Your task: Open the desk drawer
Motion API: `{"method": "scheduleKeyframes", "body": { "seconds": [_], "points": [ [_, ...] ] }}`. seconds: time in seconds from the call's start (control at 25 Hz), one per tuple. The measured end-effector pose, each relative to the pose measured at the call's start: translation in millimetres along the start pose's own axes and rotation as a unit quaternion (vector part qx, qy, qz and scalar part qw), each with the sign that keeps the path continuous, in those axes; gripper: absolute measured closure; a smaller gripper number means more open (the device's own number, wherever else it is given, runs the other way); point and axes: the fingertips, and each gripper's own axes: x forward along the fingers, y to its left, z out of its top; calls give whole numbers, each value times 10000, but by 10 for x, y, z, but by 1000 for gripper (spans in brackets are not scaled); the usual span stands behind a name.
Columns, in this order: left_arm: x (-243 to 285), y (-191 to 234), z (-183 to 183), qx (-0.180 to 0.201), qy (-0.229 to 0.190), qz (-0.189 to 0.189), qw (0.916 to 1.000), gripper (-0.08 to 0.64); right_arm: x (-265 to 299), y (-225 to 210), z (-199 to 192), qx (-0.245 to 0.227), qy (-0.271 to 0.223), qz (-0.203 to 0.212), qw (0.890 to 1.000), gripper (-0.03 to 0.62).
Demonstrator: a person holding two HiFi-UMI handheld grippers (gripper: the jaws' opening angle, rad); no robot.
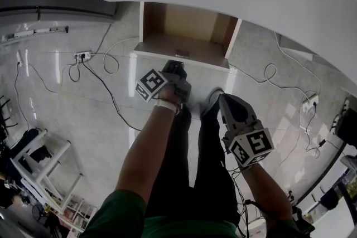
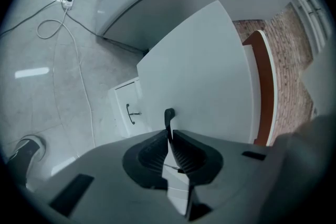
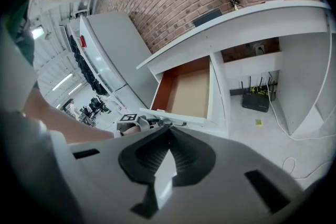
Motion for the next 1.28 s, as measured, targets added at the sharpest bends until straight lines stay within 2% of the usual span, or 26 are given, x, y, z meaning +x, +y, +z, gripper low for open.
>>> {"method": "scheduleKeyframes", "body": {
  "seconds": [0.28,0.44,0.72,0.8,0.92,1.08,1.2,1.28],
  "points": [
    [24,26,42,-44,-23,28,10000,532,34,-33,56,10,-18,1,10000,592],
    [-41,10,78,58,-69,87,9999,531,-9,-26,79,-4,-28,-3,10000,592],
    [-447,132,254,334,-229,439,9982,514,-102,1,183,-126,-37,22,9999,592],
    [-636,120,338,542,-341,628,9960,514,-154,24,295,-190,-98,43,9998,592],
    [-926,-13,469,1163,-449,1046,9867,514,-240,30,561,-302,-256,24,9992,592],
    [-1244,-540,652,2047,-519,1213,9699,514,-384,42,1088,-507,-587,-129,9969,592],
    [-1451,-1114,855,2865,-686,1287,9469,515,-548,110,1548,-789,-868,-278,9927,592],
    [-1530,-1573,930,3298,-794,1193,9331,515,-674,162,1855,-897,-1059,-330,9898,592]
  ]
}}
